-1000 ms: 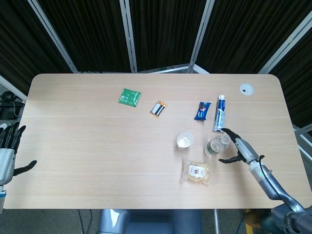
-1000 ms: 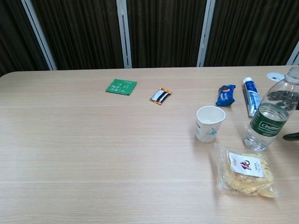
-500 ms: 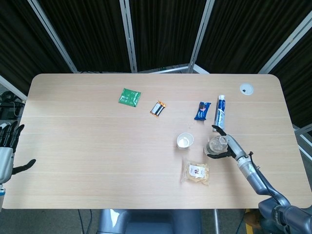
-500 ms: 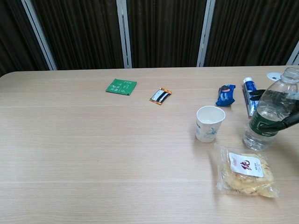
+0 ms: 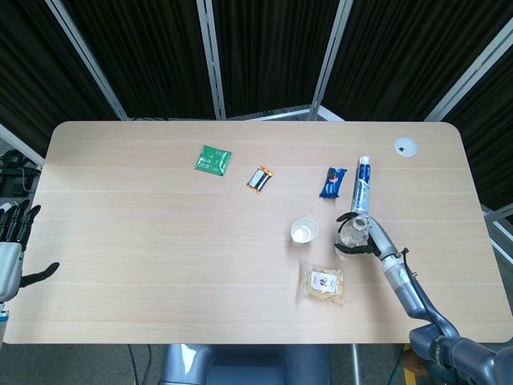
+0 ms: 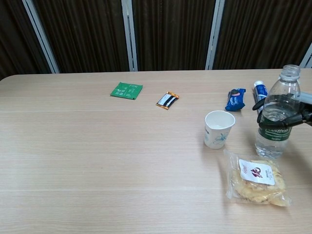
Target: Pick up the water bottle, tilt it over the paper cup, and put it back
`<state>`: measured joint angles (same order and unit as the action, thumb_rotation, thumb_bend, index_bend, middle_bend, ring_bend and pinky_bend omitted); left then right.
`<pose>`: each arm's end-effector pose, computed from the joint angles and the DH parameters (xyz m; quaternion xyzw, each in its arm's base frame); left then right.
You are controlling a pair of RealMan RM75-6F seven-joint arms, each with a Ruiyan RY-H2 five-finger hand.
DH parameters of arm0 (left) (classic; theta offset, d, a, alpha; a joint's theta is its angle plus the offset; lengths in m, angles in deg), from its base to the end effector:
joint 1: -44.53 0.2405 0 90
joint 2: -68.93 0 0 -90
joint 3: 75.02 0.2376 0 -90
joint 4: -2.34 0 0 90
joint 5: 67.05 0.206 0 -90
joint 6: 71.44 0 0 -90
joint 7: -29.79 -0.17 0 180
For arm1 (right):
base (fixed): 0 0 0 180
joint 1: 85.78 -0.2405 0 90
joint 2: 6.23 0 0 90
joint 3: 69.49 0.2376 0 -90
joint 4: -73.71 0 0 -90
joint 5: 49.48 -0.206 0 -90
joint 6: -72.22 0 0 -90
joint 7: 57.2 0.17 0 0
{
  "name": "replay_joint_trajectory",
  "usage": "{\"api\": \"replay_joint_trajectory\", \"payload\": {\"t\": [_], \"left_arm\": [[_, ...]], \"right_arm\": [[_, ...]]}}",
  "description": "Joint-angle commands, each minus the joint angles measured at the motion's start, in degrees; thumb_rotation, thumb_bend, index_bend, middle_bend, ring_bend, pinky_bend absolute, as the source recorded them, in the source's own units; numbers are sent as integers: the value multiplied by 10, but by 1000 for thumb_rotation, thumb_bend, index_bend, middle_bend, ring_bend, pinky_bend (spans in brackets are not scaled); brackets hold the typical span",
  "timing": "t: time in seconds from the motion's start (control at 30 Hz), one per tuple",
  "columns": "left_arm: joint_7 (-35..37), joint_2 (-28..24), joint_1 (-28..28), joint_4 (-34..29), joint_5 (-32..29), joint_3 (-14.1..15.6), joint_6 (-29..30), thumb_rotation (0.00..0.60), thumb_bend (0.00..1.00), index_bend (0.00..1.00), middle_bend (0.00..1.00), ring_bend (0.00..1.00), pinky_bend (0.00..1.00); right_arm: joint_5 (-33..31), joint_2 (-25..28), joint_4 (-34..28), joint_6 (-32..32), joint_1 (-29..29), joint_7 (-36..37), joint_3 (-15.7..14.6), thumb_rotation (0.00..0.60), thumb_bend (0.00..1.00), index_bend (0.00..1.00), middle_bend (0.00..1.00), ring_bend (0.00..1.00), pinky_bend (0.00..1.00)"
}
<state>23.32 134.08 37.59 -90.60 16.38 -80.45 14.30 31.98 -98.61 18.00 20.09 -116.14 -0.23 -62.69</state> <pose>-0.2830 0.2243 0.1601 -0.5916 -0.3470 -0.3849 0.6176 -0.2803 -0.3506 -0.0049 0.4653 -0.6822 0.4820 0.2929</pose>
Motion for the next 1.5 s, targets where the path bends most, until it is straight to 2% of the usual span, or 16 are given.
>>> {"api": "replay_joint_trajectory", "payload": {"t": [0.03, 0.2, 0.3, 0.47, 0.67, 0.83, 1.13, 1.5], "left_arm": [[2, -1, 0, -1, 0, 0, -1, 600, 0, 0, 0, 0, 0], [7, -3, -1, -2, 0, 1, -2, 600, 0, 0, 0, 0, 0], [11, -5, 0, -3, 0, 0, 0, 600, 0, 0, 0, 0, 0], [15, -8, 1, -4, 2, 0, 2, 600, 0, 0, 0, 0, 0], [18, -10, 1, -5, 5, 2, 2, 600, 0, 0, 0, 0, 0], [23, -12, 2, -5, 6, 1, 6, 600, 0, 0, 0, 0, 0], [27, -16, 4, -7, 6, 1, 10, 600, 0, 0, 0, 0, 0], [36, -21, 5, -8, 8, 2, 10, 600, 0, 0, 0, 0, 0]], "right_arm": [[-20, -14, 5, -13, 6, -27, 15, 600, 281, 421, 584, 517, 484], [-23, -10, -6, -25, 9, -43, 21, 600, 353, 418, 612, 535, 506], [-12, -4, -9, -53, 10, -73, 24, 600, 372, 425, 616, 539, 514], [13, -3, 4, -118, 2, -183, 34, 600, 413, 451, 616, 538, 513], [53, -16, 41, -174, -27, -372, 35, 600, 471, 438, 616, 539, 513], [65, -21, 48, -169, -51, -487, 32, 600, 484, 437, 616, 539, 514], [57, -24, 51, -134, -76, -638, 28, 600, 483, 440, 616, 540, 515], [23, -43, 73, -105, -77, -689, 27, 600, 484, 441, 617, 541, 515]]}}
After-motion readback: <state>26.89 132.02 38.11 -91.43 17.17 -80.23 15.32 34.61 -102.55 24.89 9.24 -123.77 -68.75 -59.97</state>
